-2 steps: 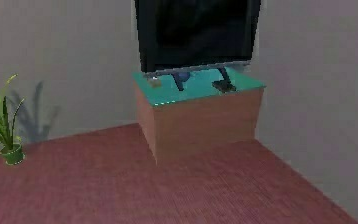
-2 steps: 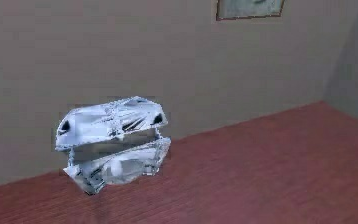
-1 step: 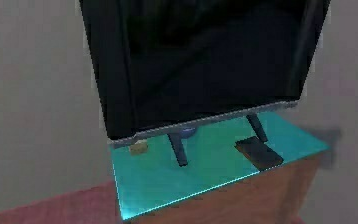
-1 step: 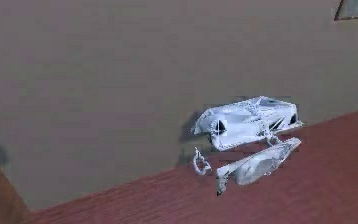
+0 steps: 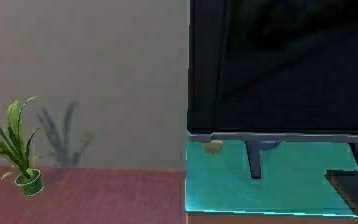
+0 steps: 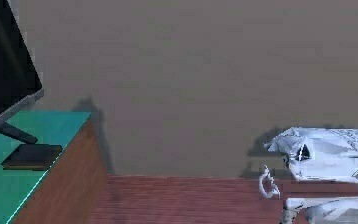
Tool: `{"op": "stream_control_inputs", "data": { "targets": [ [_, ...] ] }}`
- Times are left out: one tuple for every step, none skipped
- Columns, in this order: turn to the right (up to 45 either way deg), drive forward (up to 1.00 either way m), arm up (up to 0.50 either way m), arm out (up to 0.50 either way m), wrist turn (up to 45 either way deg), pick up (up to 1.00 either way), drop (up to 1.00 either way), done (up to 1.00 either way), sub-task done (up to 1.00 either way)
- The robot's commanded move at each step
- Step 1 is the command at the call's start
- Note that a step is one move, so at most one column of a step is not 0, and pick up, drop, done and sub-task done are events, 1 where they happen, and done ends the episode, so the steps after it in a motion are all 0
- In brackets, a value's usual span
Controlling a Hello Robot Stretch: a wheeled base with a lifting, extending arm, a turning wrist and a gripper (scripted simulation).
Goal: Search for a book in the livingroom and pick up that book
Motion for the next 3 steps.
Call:
{"op": "stream_control_inputs", "data": {
  "targets": [
    [0.0,0.05,0.0,0.0,0.0,0.0,0.0,0.0,0.0],
    [-33.0,0.0,0.0,0.0,0.0,0.0,0.0,0.0,0.0],
    [45.0,0.0,0.0,0.0,0.0,0.0,0.0,0.0,0.0]
  ]
}}
